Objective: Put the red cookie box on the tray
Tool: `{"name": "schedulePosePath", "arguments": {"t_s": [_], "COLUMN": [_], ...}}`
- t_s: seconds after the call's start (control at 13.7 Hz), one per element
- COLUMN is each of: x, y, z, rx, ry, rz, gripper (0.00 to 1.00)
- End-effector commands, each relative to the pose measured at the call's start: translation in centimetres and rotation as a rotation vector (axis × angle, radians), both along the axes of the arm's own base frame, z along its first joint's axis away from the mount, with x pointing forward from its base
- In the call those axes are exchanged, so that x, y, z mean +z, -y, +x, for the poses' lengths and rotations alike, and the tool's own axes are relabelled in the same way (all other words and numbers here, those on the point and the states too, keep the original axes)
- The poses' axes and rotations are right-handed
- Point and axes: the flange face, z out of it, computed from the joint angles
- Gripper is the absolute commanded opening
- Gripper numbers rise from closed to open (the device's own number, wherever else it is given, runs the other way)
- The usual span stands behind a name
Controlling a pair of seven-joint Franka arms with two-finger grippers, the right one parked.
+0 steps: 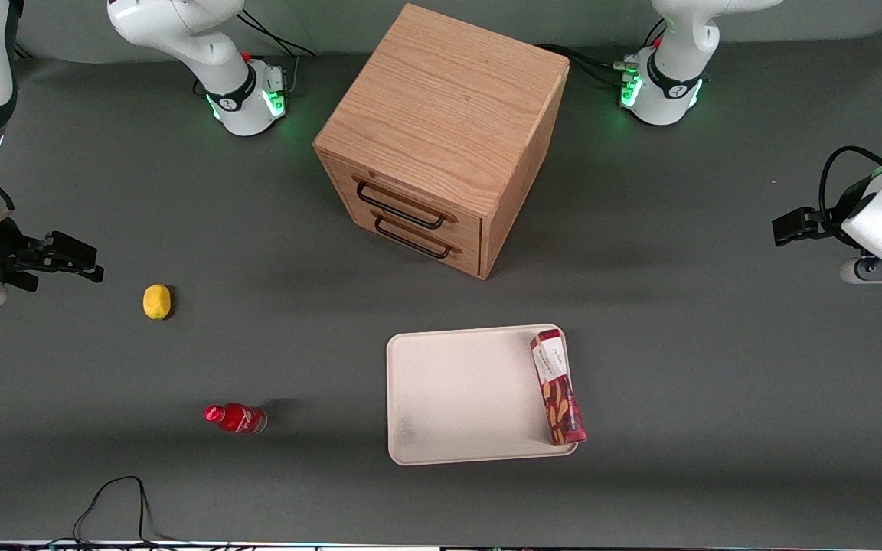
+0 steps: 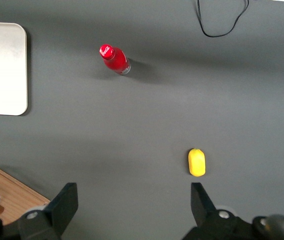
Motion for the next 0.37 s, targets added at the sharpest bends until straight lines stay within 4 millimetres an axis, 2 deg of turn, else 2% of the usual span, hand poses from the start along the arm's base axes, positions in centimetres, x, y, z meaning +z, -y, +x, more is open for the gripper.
{"name": "schedulePosePath", "arguments": {"t_s": [0.0, 0.29], "x": [0.84, 0.78], "y": [0.01, -0.01], "z": [-0.39, -0.40], "rx": [-0.006, 0.006], "ry": [-0.001, -0.007], "rz": [-0.023, -0.061], "gripper": [1.00, 1.00]}}
